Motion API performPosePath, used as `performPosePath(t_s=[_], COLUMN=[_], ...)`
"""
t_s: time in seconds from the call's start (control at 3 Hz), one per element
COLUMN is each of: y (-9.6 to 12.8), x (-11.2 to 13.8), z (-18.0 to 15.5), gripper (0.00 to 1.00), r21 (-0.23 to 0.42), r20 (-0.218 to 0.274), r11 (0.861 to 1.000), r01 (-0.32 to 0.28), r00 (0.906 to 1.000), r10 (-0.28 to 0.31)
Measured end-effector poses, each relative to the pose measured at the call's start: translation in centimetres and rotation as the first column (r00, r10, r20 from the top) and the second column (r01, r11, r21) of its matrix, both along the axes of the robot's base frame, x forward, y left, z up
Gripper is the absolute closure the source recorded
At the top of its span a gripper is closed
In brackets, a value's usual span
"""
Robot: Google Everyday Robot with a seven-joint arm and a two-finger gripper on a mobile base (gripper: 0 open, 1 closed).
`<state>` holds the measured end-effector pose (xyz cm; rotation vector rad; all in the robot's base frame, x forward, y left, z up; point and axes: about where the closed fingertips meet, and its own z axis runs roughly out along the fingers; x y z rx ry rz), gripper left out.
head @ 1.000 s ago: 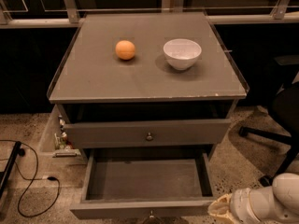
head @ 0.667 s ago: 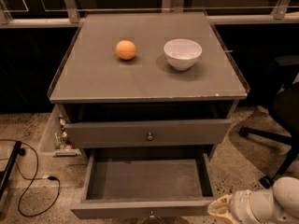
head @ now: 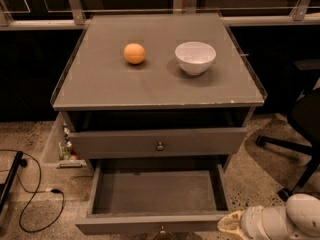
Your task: Close middle drawer
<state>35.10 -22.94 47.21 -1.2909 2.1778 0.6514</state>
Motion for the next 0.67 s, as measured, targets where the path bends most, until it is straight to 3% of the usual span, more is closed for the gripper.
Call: performPosePath(t_s=[0.67], y=[1.6], x=[2.1], z=[-5.8], gripper=[1.00], r21=[0.004], r20=[0.020], r11=[0.998], r01=[0.069], r00=[0.9974], r10=[-0.069])
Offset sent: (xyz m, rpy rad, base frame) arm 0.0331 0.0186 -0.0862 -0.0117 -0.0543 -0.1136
